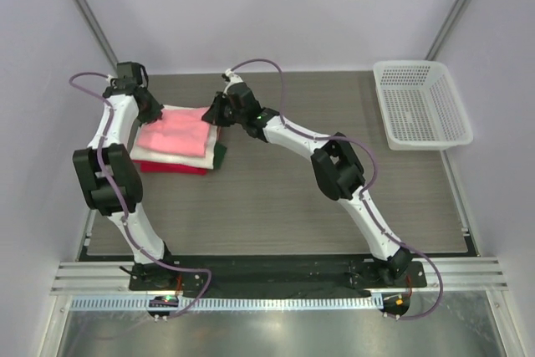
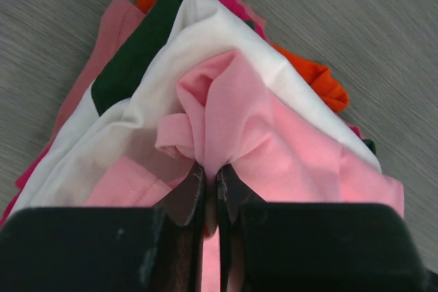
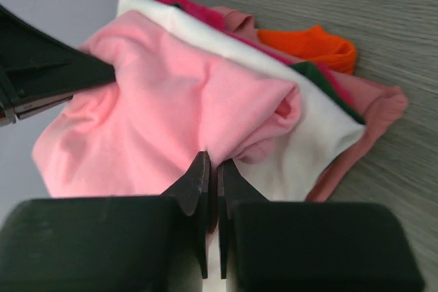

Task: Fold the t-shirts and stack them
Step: Neatly place the folded tshirt to the corner

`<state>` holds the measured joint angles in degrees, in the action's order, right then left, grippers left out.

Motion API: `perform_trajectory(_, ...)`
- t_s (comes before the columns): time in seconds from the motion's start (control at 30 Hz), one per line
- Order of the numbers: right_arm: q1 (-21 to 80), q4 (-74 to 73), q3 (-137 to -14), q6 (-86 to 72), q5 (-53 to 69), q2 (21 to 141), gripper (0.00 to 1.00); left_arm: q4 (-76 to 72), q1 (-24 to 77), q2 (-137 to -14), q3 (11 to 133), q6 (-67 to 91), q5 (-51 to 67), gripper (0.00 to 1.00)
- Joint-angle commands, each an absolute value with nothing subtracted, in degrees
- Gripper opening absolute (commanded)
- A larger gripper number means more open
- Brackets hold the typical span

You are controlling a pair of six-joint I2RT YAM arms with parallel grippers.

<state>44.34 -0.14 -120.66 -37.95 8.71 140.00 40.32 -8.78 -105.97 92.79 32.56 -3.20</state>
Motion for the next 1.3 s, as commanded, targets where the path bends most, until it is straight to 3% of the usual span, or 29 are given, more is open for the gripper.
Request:
perform_trajectory(0.0, 42.9, 5.1, -124.1, -36.4, 11.6, 141.3, 0.22, 37.0, -9.2, -106.4, 95.3, 32.4, -3.3, 0.03)
perform_trajectory(0.03, 42.9, 5.0, -124.2, -36.0, 11.7, 141.4, 0.40, 36.8, -9.2, -106.3, 94.8, 32.3, -3.9, 0.18)
perform_trajectory(0.1, 42.9, 5.0, -123.5, -34.9, 10.9, 141.2, 0.70, 36.6, -9.2, -105.6, 94.2, 32.3, -5.3, 0.39)
perform_trajectory(0.13, 42.9, 5.1, -123.0, -34.8, 10.7, 140.9, 0.71, 36.2, -9.3, -105.2, 93.8, 32.3, -5.7, 0.54)
perform_trajectory(0.23, 42.9, 6.2, -123.0, -34.9, 12.6, 140.8, 0.71, 34.9, -9.2, -102.4, 91.7, 32.2, -7.6, 0.64)
perform_trajectory(0.37, 43.2, 8.3, -120.2, -35.2, 13.4, 138.8, 0.67, 35.3, -9.2, -99.9, 92.6, 31.6, -9.5, 0.71)
perform_trajectory(0.53, 43.5, 11.0, -113.5, -34.4, 12.3, 133.2, 0.76, 37.5, -9.2, -95.9, 92.8, 32.3, -9.7, 0.75)
perform_trajectory(0.8, 43.6, 6.3, -115.4, -34.7, 11.2, 129.9, 0.77, 35.3, -9.3, -85.4, 82.9, 38.0, -1.1, 0.68)
perform_trajectory(0.87, 43.7, 6.8, -115.2, -35.2, 11.3, 129.2, 0.75, 30.6, -9.2, -82.4, 76.9, 40.2, 4.7, 0.65)
perform_trajectory(0.97, 43.9, 7.9, -115.5, -37.0, 12.7, 128.9, 0.60, 25.2, -9.3, -80.4, 70.0, 43.4, 8.0, 0.65)
perform_trajectory(1.1, 44.5, 10.0, -118.1, -42.4, 20.7, 131.3, 0.28, 21.2, -11.6, -84.1, 67.9, 46.5, 13.4, 0.63)
perform_trajectory(1.27, 45.1, 15.8, -119.8, -52.1, 28.6, 136.0, 0.13, 16.4, -15.3, -86.7, 64.0, 50.1, 15.5, 0.57)
